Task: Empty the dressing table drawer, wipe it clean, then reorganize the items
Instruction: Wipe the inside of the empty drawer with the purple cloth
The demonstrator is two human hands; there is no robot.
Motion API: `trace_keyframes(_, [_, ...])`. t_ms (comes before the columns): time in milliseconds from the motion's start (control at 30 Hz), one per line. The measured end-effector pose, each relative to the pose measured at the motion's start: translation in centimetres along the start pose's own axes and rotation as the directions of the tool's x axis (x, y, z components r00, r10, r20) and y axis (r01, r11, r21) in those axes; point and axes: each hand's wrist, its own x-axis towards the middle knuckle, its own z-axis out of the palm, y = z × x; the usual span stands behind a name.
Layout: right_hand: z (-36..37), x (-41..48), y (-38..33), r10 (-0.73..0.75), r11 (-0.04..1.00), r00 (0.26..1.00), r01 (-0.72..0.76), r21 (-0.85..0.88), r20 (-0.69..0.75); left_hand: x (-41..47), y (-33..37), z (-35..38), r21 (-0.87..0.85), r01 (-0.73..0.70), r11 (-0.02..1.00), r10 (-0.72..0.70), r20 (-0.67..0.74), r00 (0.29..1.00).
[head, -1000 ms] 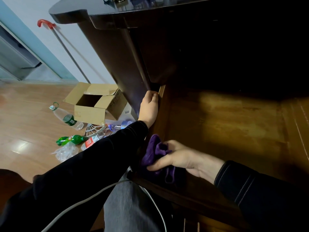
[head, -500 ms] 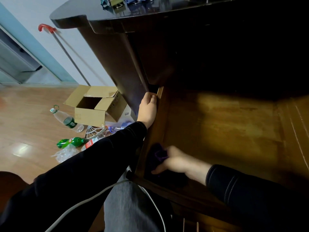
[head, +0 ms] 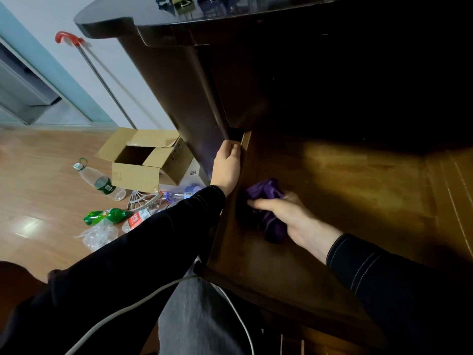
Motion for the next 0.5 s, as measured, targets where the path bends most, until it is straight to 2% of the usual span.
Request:
trace_keyframes(100, [0.5,-0.7,1.3,-0.012,0.993,0.997,0.020,-0.115,0.074,0.0,-0.1,-0.1,0.007,-0.013,1.000,0.014,-0.005,1.000])
trace_keyframes(200, [1.9,-2.1,3.5,0.112,0.890,0.968,0.002,-0.455,0.224,0.1,-0.3,-0.2,0.016,-0.016,1.000,0.016,0.009,1.000])
trace_keyframes(267, [2.0,-2.2,4.0,0.180,0.846,0.946,-0.010,-0.532,0.269,0.0,-0.3,-0.3,0.026,-0.018,1.000,0.017,0.019,1.000])
trace_keyframes(367, [1.3,-1.6,3.2,0.146,0.897,0.968,-0.042,-0.440,0.206,-0.1,-0.2,-0.2,0.034,-0.024,0.999,0.024,0.000,1.000])
trace_keyframes(500, [0.1,-0.1,0.4,-0.029,0.997,0.999,0.026,-0.077,-0.037,0.0,-0.2,0.0,0.037,-0.020,0.999,0.021,-0.019,1.000])
